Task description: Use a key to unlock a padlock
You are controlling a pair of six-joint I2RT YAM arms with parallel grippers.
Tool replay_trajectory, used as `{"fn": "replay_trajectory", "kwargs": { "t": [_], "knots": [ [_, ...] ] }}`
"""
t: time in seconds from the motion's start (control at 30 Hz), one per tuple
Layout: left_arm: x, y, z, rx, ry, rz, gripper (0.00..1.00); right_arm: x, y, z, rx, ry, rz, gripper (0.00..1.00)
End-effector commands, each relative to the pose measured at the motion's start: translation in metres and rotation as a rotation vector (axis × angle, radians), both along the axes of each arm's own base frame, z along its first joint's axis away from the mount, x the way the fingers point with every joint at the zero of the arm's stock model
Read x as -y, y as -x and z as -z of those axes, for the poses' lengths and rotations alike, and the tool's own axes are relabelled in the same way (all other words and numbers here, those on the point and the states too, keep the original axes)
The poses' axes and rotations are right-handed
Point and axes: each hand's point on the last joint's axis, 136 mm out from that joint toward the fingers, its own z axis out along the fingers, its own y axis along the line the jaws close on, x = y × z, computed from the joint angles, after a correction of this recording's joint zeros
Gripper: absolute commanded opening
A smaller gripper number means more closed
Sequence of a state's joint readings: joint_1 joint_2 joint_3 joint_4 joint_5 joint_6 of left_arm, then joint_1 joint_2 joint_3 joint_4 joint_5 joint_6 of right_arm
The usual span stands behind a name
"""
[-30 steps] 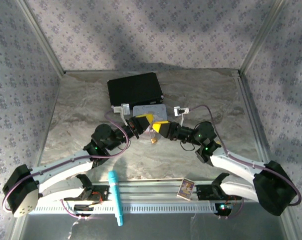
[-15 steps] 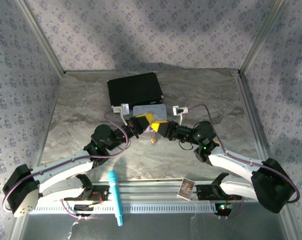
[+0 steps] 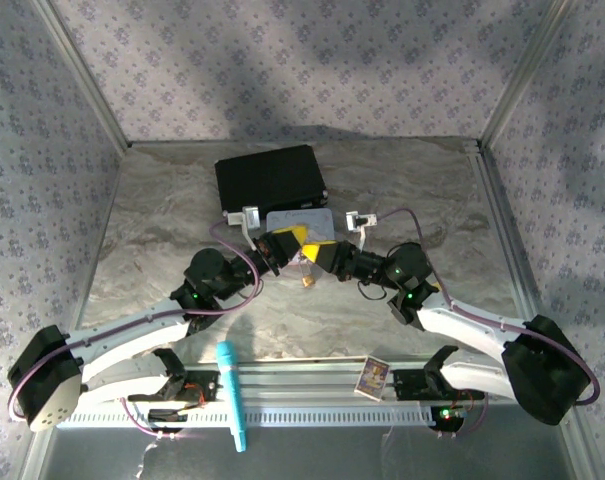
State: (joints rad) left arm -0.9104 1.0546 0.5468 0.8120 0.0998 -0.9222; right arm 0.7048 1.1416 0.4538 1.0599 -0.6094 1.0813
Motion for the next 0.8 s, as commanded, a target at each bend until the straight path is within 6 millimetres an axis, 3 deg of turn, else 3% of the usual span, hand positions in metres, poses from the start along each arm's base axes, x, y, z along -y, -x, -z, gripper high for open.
{"fn": "replay_trajectory", "kwargs": {
  "t": [0.0, 0.03, 0.1, 0.13, 0.2, 0.23, 0.43, 0.57, 0.67, 0.77],
  "knots": [
    [-0.003, -0.003, -0.001, -0.019, 0.008, -0.023, 0.00, 0.003, 0.003, -0.011, 0.044, -0.022, 0.003, 0.00],
    [-0.005, -0.005, 0.002, -0.028, -0.007, -0.039, 0.11, 0.004, 0.003, -0.010, 0.041, -0.016, 0.007, 0.00],
    [-0.010, -0.009, 0.007, -0.044, -0.041, -0.079, 0.53, 0.006, 0.002, -0.006, 0.038, 0.008, 0.023, 0.00],
    [-0.013, -0.011, 0.009, -0.051, -0.054, -0.099, 0.68, 0.007, 0.000, -0.003, 0.034, 0.023, 0.035, 0.00],
    [-0.022, -0.017, 0.014, -0.079, -0.092, -0.160, 0.93, 0.010, -0.002, 0.007, 0.021, 0.074, 0.064, 0.00],
    [-0.027, -0.019, 0.017, -0.095, -0.113, -0.189, 1.00, 0.012, -0.005, 0.012, 0.010, 0.103, 0.082, 0.00],
    [-0.046, -0.032, 0.045, -0.187, -0.299, -0.318, 1.00, 0.027, -0.020, 0.046, -0.083, 0.236, 0.194, 0.00],
    [-0.051, -0.035, 0.062, -0.210, -0.354, -0.349, 1.00, 0.038, -0.021, 0.053, -0.104, 0.229, 0.224, 0.00],
    [-0.053, -0.039, 0.088, -0.265, -0.473, -0.375, 0.98, 0.042, -0.020, 0.059, -0.116, 0.275, 0.214, 0.00],
    [-0.042, -0.041, 0.115, -0.294, -0.533, -0.345, 0.89, 0.047, -0.024, 0.079, -0.151, 0.371, 0.239, 0.00]
  ]
}}
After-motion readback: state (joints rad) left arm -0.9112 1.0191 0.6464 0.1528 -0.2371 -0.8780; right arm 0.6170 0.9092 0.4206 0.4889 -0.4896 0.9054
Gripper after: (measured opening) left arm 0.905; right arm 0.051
